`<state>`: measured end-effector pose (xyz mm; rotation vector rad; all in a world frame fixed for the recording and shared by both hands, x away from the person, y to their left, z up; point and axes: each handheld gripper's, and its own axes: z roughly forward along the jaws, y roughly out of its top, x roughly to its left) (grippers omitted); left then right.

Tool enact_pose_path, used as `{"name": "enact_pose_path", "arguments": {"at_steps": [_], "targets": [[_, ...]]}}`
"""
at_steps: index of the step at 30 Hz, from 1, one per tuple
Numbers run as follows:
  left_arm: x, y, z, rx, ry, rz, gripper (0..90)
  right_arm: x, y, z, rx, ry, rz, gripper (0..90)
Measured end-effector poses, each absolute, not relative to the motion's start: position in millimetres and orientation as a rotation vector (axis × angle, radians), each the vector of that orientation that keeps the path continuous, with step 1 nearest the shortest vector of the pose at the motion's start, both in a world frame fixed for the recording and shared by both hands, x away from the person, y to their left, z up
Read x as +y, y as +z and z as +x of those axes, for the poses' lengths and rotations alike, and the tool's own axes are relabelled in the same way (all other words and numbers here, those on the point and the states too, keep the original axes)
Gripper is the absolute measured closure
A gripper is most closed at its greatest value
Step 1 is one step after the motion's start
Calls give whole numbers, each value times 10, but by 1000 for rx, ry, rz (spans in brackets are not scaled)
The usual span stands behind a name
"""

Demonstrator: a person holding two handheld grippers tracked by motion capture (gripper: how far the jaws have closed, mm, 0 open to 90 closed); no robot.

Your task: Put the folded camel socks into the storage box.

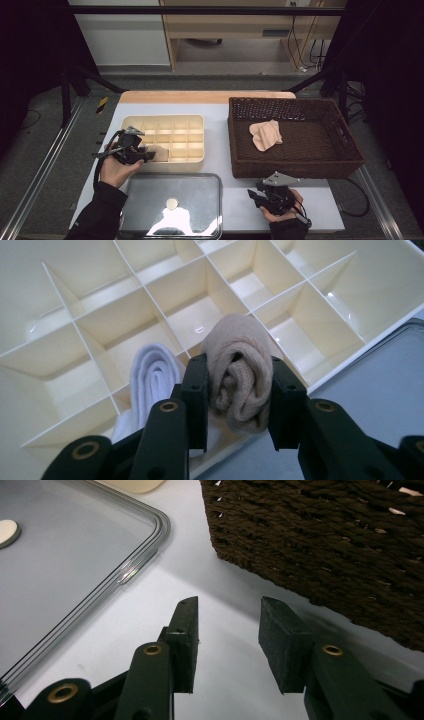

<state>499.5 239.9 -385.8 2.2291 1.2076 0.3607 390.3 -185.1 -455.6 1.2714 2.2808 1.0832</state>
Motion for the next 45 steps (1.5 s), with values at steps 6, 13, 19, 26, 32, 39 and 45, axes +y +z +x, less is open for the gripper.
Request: {"name": "enact_pose_path", "arguments": {"at_steps": [6, 13, 19, 26, 32, 39, 45], "targets": [[2307, -3940, 5046, 1218, 357, 2283, 657, -1845, -4562, 3893, 2287, 1078, 1268, 605], [2219, -4033, 5113, 1233, 349, 2309, 653, -1832, -4573, 3896, 2300, 1072, 1263, 605], [2221, -4091, 5123, 1236, 346, 2268, 638, -1813, -4582, 3898, 2307, 1068, 1257, 605], [2230, -4133, 5119, 1232, 353, 2254, 628, -1800, -4586, 3896, 2315, 1068, 1252, 602], [2276, -4044, 5056, 1186, 375, 2161, 508, -1809, -4585, 3896, 2308, 1070, 1253, 587], [2259, -3995, 4990, 1143, 462, 2115, 660, -1798, -4581, 3893, 2313, 1062, 1241, 594], [2208, -4119, 5008, 1144, 508, 2175, 799, -1799, -4586, 3893, 2313, 1066, 1239, 602]]}}
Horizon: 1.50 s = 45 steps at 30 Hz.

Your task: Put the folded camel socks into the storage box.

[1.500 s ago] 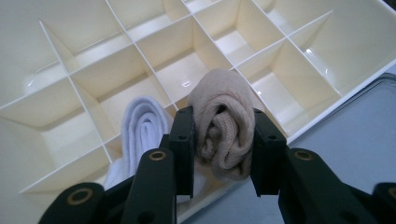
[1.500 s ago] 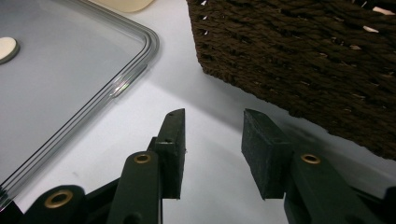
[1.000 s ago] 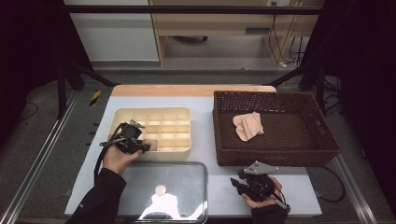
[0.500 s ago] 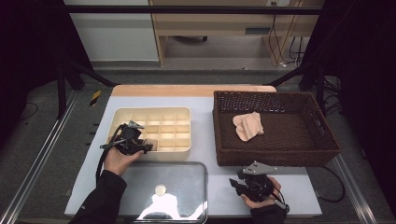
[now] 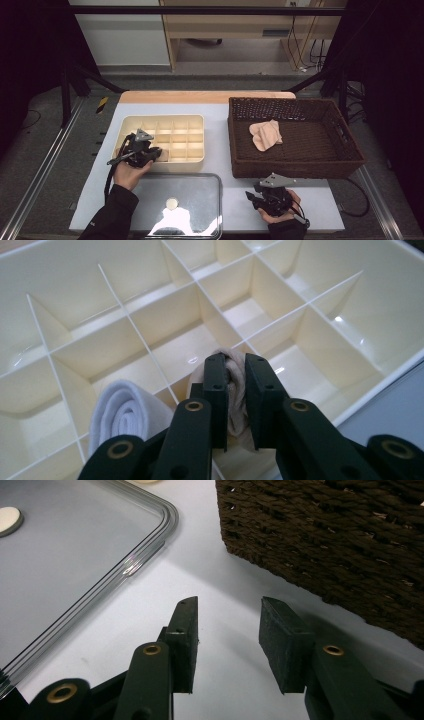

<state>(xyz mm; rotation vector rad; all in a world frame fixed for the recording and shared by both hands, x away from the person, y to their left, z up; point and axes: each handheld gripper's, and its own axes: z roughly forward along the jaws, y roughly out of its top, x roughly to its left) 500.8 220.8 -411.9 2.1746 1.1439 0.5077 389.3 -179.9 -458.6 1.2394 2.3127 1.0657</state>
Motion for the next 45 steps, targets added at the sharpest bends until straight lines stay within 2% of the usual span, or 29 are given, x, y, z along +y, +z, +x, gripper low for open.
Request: {"name": "enact_pose_path", "arguments": {"at_steps": [7, 12, 14, 18, 21, 32, 39, 45], "targets": [[2188, -4196, 5039, 1137, 459, 2242, 806, -1781, -4588, 3894, 2319, 1055, 1233, 606], [2227, -4202, 5043, 1146, 434, 2209, 792, -1780, -4586, 3892, 2319, 1056, 1231, 605], [2265, -4190, 5023, 1147, 421, 2178, 756, -1785, -4584, 3892, 2317, 1061, 1230, 605], [2320, -4135, 4963, 1151, 432, 2107, 599, -1783, -4573, 3886, 2312, 1074, 1228, 603], [2367, -4070, 4886, 1145, 456, 2052, 541, -1781, -4566, 3881, 2308, 1082, 1224, 602], [2590, -3877, 4516, 1027, 533, 1912, 475, -1786, -4517, 3851, 2270, 1143, 1213, 571], [2630, -3994, 4259, 1011, 529, 1923, 459, -1788, -4504, 3845, 2260, 1139, 1201, 556], [2565, -4225, 4066, 1021, 491, 1930, 408, -1779, -4477, 3829, 2248, 1152, 1196, 544]]}}
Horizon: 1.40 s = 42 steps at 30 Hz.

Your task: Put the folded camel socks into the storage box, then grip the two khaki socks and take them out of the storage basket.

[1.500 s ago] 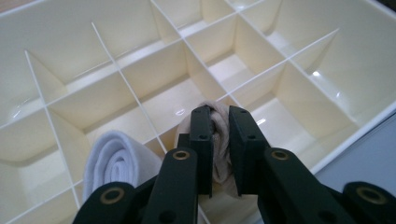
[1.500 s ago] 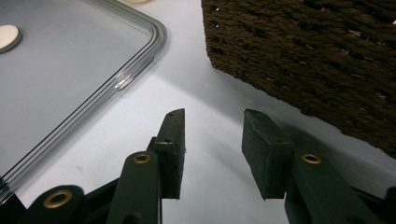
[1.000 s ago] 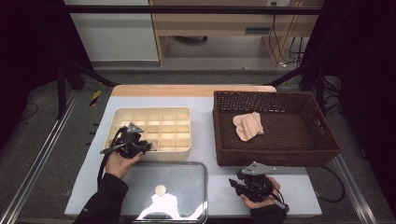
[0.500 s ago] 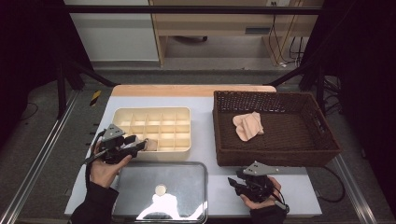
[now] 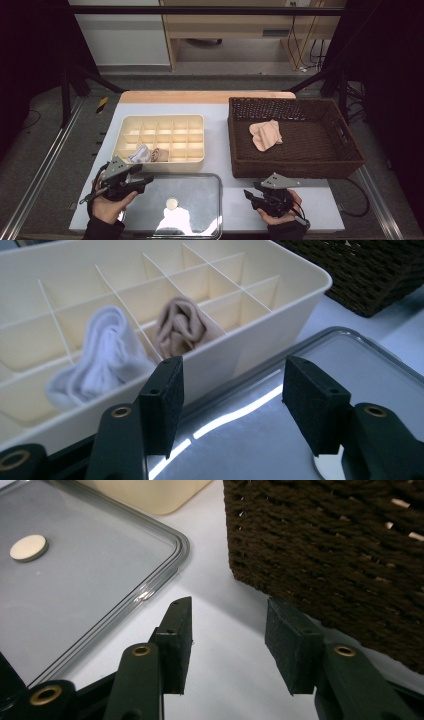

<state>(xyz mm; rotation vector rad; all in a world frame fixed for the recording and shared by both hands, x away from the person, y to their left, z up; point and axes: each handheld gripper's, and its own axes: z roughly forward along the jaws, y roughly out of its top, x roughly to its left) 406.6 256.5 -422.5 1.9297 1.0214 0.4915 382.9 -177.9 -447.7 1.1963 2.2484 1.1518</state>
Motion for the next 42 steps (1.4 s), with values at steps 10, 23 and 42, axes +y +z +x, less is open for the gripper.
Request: {"name": "enact_pose_path", "arguments": {"at_steps": [10, 23, 42], "targets": [[2550, -4484, 3849, 1064, 487, 1891, 340, -1831, -4415, 3804, 2196, 1182, 1209, 534], [2579, -4675, 3801, 1103, 507, 1883, 268, -1948, -4246, 3761, 2088, 1227, 1225, 508], [2557, -4733, 3832, 1116, 487, 1910, 262, -2052, -4015, 3778, 2004, 1259, 1226, 476]]}}
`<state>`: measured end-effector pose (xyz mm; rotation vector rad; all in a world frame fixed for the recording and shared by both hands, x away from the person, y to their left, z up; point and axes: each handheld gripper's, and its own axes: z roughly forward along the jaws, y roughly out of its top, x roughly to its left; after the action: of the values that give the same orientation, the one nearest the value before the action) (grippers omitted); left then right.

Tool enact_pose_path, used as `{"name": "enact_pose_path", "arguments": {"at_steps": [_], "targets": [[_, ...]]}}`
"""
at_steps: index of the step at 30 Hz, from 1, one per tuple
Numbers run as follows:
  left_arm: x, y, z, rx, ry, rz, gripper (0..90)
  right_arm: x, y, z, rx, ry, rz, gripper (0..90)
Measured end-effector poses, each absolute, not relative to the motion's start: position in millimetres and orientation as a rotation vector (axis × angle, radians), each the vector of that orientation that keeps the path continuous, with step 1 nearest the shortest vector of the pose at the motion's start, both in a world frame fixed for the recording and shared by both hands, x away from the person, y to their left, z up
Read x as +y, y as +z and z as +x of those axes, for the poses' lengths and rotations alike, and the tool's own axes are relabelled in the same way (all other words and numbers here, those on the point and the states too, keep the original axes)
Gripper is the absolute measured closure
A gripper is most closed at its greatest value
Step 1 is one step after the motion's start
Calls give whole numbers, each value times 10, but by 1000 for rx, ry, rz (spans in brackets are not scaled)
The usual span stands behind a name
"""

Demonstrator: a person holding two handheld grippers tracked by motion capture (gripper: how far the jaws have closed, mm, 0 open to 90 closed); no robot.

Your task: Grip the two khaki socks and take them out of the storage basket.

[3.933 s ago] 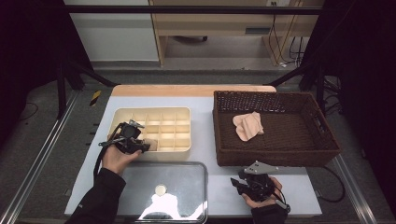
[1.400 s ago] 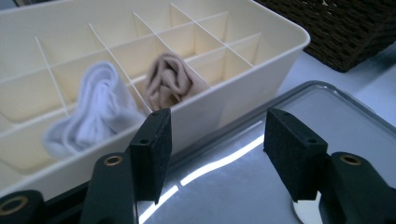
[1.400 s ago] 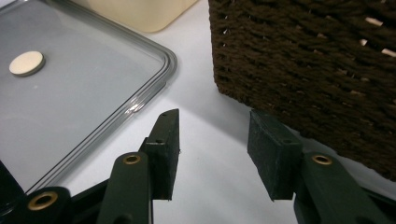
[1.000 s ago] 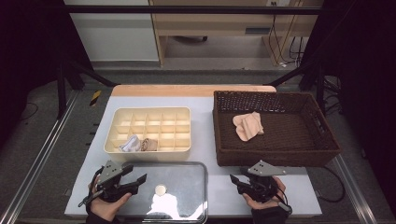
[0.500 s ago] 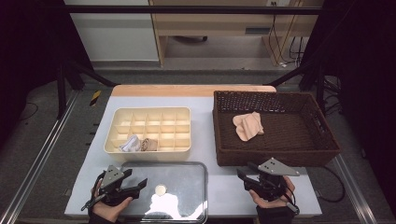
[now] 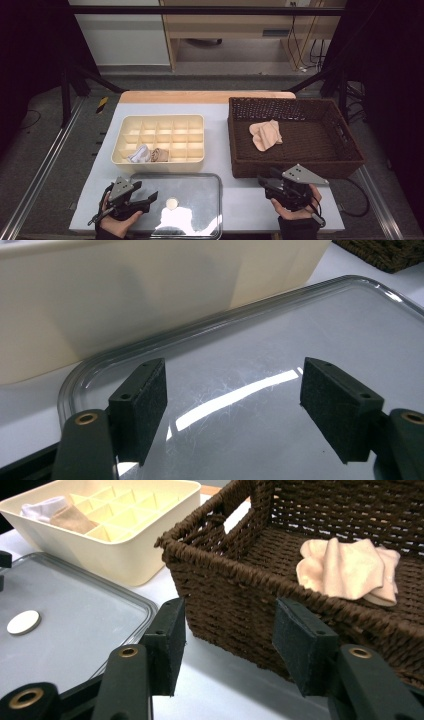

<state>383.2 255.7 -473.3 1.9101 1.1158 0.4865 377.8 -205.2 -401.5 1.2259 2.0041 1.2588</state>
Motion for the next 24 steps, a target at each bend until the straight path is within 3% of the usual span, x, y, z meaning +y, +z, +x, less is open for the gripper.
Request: {"name": "enact_pose_path", "arguments": {"at_steps": [24], "targets": [[2578, -4729, 3832, 1120, 478, 1901, 266, -2012, -3606, 4274, 1941, 1242, 1229, 464]]}}
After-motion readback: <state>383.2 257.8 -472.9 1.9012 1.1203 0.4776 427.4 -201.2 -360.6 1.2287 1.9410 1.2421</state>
